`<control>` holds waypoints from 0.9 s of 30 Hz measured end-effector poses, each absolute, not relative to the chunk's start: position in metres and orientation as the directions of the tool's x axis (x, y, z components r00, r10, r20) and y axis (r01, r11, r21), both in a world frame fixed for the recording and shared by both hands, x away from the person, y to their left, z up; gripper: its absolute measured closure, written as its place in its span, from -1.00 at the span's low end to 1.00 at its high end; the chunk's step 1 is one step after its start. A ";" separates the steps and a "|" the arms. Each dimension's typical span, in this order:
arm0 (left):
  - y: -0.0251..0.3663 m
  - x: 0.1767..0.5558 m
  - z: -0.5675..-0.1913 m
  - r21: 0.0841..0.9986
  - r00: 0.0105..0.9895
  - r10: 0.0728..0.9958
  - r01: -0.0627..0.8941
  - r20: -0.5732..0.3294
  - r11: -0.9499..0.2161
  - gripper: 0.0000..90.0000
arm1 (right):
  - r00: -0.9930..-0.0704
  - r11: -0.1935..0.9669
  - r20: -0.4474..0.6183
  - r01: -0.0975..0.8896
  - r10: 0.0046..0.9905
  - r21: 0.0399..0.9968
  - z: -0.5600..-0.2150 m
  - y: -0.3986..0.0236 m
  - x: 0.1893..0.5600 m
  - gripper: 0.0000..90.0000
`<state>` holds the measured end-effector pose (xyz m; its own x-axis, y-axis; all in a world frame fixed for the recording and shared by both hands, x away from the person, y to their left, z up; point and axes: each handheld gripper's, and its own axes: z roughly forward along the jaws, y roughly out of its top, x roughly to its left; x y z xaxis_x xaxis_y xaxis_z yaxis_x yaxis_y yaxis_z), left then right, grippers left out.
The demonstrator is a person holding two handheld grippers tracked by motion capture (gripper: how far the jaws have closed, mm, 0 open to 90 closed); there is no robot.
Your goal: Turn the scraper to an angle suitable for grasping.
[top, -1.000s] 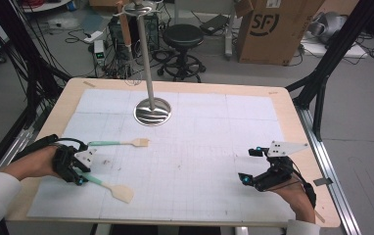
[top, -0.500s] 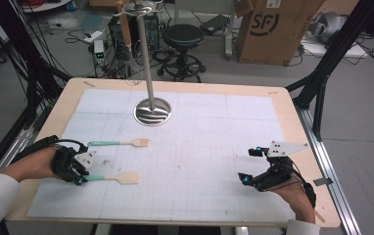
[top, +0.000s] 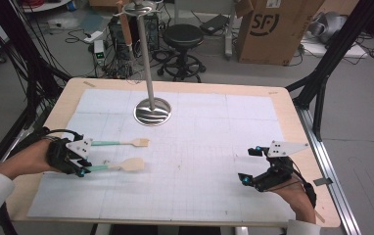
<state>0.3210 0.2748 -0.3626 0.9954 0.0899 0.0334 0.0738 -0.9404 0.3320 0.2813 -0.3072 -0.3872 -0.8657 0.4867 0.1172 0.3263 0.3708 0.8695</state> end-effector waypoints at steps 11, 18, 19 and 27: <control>0.245 0.317 -0.322 0.473 0.995 0.089 0.062 0.035 -0.879 0.65 | -0.880 0.380 0.103 0.302 0.463 0.874 -0.381 -0.305 0.278 -1.00; 0.226 0.318 -0.305 0.538 0.994 0.101 0.070 0.029 -0.840 0.65 | -0.883 0.377 0.096 0.292 0.460 0.879 -0.378 -0.307 0.277 -1.00; 0.223 0.318 -0.302 0.535 0.995 0.096 0.066 0.028 -0.842 0.65 | -0.883 0.375 0.095 0.290 0.460 0.880 -0.378 -0.307 0.277 -1.00; 0.199 0.319 -0.292 0.568 0.995 0.090 0.054 0.036 -0.821 0.64 | -0.885 0.376 0.086 0.280 0.457 0.884 -0.375 -0.309 0.275 -1.00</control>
<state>0.3187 0.1989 -0.2917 0.9952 0.0904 0.0364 0.0538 -0.8214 0.5678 0.2754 -0.3090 -0.3748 -0.8853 0.4570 0.0860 0.2797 0.3756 0.8836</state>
